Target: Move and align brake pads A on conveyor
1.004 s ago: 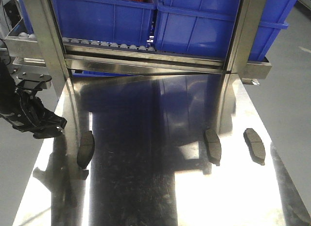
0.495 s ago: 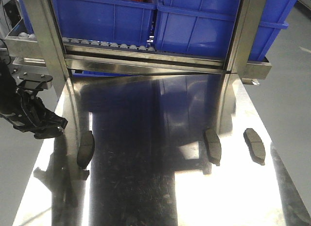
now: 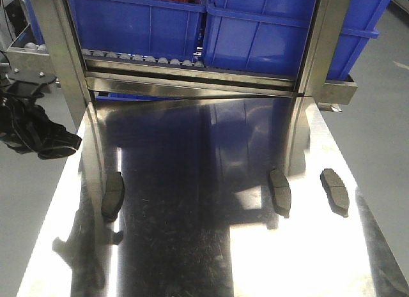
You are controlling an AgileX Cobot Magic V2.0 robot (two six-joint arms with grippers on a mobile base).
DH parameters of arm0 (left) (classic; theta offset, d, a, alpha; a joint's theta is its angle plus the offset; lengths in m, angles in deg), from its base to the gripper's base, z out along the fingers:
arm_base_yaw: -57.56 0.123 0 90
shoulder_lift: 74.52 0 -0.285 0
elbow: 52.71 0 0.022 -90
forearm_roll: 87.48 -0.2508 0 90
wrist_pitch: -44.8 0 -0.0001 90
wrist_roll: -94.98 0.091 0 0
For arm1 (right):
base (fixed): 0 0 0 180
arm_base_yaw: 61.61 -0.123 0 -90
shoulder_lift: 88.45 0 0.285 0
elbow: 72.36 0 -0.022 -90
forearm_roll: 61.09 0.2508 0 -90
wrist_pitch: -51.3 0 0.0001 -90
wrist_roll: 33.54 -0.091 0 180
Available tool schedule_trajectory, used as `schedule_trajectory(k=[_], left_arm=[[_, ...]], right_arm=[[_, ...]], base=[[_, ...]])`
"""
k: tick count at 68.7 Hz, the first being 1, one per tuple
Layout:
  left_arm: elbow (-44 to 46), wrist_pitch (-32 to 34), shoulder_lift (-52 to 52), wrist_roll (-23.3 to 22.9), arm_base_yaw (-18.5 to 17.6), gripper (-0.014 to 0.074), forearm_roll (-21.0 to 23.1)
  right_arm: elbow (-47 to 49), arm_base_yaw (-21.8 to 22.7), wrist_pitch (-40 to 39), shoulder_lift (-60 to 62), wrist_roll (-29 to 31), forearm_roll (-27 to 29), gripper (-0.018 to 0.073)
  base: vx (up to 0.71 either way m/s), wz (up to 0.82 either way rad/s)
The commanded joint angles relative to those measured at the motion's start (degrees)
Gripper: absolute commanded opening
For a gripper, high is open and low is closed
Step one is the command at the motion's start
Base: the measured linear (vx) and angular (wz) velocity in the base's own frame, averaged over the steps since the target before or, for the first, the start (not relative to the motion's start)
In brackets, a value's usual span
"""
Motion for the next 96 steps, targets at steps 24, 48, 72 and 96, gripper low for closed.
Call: schedule_trajectory(k=[24,48,72,96], left_arm=[[-15.0,8.8,25.7,1.8,-1.4,0.0109,2.2],[-35.7,18.3,53.1,2.0,-1.4,0.0109,2.6],[-40.8,19.9,63.6,2.0,-1.4,0.0109,2.6],[-40.8,18.9,63.6,2.0,-1.4,0.0109,2.6]], right_arm=[[-0.2,0.3,-4.3,0.8,0.1,-0.2,-0.0008],[-0.2,0.3,-4.3,0.8,0.1,-0.2,-0.0008],[-0.2,0.3,-4.3,0.8,0.1,-0.2,-0.0008],[-0.2,0.3,-4.3,0.8,0.1,-0.2,-0.0008]], base=[[0.00,0.00],[0.00,0.00],[0.00,0.00],[0.00,0.00]])
